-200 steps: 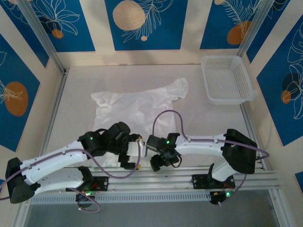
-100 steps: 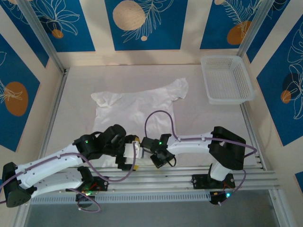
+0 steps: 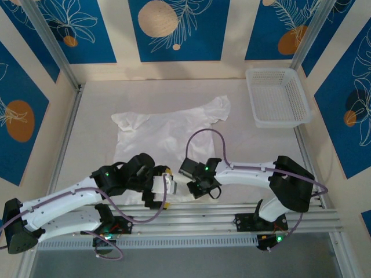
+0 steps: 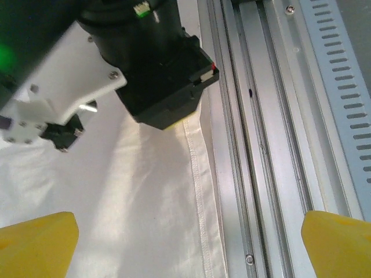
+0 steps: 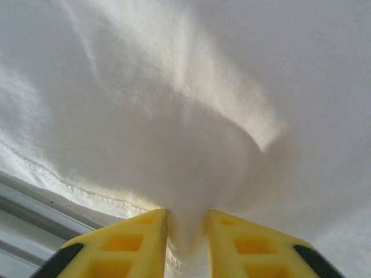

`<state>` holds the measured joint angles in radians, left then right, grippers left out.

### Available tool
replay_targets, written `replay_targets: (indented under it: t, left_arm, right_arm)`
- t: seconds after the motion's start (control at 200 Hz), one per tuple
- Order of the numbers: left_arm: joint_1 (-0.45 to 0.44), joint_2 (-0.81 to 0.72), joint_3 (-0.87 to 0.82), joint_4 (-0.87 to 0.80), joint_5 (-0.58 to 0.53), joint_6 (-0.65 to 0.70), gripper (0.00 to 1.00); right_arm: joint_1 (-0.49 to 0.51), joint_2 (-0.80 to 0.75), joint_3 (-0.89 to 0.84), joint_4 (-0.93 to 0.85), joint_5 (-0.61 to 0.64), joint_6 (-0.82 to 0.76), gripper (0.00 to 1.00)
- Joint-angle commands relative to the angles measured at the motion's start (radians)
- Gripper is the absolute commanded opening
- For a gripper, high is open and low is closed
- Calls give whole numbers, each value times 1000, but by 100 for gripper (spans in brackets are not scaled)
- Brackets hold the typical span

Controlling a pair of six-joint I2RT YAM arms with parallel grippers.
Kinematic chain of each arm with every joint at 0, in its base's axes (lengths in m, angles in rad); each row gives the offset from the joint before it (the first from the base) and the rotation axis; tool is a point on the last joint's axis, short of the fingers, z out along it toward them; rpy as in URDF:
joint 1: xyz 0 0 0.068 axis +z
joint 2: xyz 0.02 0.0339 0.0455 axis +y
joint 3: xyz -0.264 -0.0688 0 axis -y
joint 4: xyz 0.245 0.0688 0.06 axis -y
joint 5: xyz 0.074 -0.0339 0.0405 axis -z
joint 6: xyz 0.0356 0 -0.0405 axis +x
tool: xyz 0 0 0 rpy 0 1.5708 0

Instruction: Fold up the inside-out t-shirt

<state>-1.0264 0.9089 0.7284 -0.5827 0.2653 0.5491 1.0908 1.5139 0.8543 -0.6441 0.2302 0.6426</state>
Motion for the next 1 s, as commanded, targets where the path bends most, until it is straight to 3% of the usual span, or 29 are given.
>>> replay_targets:
  t: [0.0, 0.185, 0.215, 0.285, 0.36, 0.415, 0.6, 0.945, 0.995]
  left_arm:
    - [-4, -1, -16, 24, 37, -15, 99]
    - [-4, 14, -24, 35, 49, -26, 99]
    - [-4, 18, -24, 38, 50, -27, 99]
    - [-4, 20, -27, 44, 51, -29, 99]
    - [-4, 21, -30, 53, 48, -29, 99]
    - [-4, 23, -29, 56, 49, -29, 99]
    - [-4, 30, -29, 55, 47, -31, 99]
    - [-5, 24, -39, 65, 50, -40, 99]
    - [-4, 26, -42, 73, 55, -43, 99]
  right_arm:
    - [-18, -24, -26, 45, -75, 11, 3]
    - [-41, -49, -49, 49, -85, 36, 0]
    - [-40, -55, -50, 41, -72, 43, 10]
    - [-40, -66, -58, 26, -44, 57, 51]
    - [-39, -58, -67, 23, -48, 55, 60]
    - [-38, -41, -68, 21, -62, 49, 57]
    - [-24, -4, -55, 34, -59, 56, 26]
    - [-23, -22, -52, 21, -63, 62, 0]
    - [-25, -30, -51, 28, -72, 63, 0]
